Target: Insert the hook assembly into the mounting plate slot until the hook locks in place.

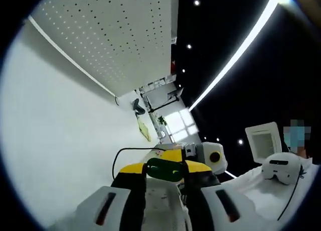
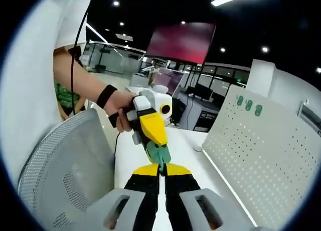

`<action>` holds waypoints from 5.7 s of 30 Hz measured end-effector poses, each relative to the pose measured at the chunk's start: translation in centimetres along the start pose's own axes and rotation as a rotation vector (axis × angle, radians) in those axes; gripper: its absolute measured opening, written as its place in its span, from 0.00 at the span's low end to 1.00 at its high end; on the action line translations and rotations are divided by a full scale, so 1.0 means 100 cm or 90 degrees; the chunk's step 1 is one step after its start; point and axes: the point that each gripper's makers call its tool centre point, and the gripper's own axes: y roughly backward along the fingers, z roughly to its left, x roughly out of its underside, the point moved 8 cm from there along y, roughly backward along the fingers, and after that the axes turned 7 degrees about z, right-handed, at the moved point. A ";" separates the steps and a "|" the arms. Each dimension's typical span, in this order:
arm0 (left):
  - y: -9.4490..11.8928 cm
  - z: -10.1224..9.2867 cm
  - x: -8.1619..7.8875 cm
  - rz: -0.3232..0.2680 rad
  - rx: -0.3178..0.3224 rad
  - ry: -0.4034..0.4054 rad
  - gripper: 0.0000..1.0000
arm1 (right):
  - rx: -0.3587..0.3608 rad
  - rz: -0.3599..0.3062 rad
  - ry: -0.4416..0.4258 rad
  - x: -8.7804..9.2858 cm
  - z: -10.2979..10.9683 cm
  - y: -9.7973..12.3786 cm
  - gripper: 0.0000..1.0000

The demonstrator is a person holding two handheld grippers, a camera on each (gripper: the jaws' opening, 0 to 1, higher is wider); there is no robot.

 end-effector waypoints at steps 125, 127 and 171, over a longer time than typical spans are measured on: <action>0.096 -0.047 -0.003 -0.171 -0.377 -0.607 1.00 | 0.489 0.035 -0.473 -0.061 -0.194 -0.065 0.00; 0.099 -0.047 -0.002 -0.172 -0.374 -0.607 1.00 | 0.496 0.035 -0.475 -0.062 -0.197 -0.067 0.00; 0.118 -0.039 -0.015 -0.175 -0.376 -0.614 1.00 | 0.556 0.028 -0.477 -0.093 -0.265 -0.098 0.00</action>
